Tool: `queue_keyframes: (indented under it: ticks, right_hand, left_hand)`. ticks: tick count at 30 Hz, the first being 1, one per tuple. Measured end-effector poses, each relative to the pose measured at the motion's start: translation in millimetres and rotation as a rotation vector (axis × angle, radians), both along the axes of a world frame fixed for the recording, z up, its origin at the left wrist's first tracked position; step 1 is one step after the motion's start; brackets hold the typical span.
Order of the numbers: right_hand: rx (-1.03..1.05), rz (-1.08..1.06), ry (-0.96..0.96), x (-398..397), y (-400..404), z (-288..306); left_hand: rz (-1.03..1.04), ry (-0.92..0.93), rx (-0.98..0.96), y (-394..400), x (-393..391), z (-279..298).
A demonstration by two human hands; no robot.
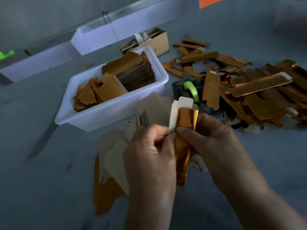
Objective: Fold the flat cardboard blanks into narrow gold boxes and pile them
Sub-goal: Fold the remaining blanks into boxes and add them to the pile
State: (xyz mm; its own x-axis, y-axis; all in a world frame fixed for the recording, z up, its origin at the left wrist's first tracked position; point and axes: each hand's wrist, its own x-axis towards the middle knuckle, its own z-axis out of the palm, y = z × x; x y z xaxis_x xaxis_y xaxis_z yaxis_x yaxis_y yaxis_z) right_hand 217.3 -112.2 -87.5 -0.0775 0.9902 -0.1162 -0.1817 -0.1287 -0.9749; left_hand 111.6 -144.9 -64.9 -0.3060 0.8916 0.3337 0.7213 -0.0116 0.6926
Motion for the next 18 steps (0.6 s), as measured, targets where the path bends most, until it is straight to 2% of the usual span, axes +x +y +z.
queue_keyframes:
  ticks: [4,6,9,12,14,17,18]
  right_hand:
    - [0.009,-0.057,-0.064,-3,-1,2]
    - [0.021,-0.094,-0.086,-2,-2,3]
    - [-0.001,-0.106,-0.092,1,-4,3]
    - [-0.035,-0.083,-0.050,3,-6,5]
    - [-0.030,-0.074,-0.084,4,-6,6]
    - [-0.014,-0.089,-0.114,10,-2,8]
    - [-0.016,-0.081,-0.091,12,-1,9]
  left_hand:
    - [-0.005,0.486,0.047,-4,20,-5]
    - [0.004,0.583,0.080,-3,26,-11]
    - [0.034,0.458,0.194,1,29,-13]
    - [0.054,0.305,0.205,0,34,-18]
    - [0.014,0.215,0.144,-2,39,-18]
    - [-0.068,0.326,-0.022,-13,40,-14]
    - [-0.067,0.240,-0.046,-14,36,-10]
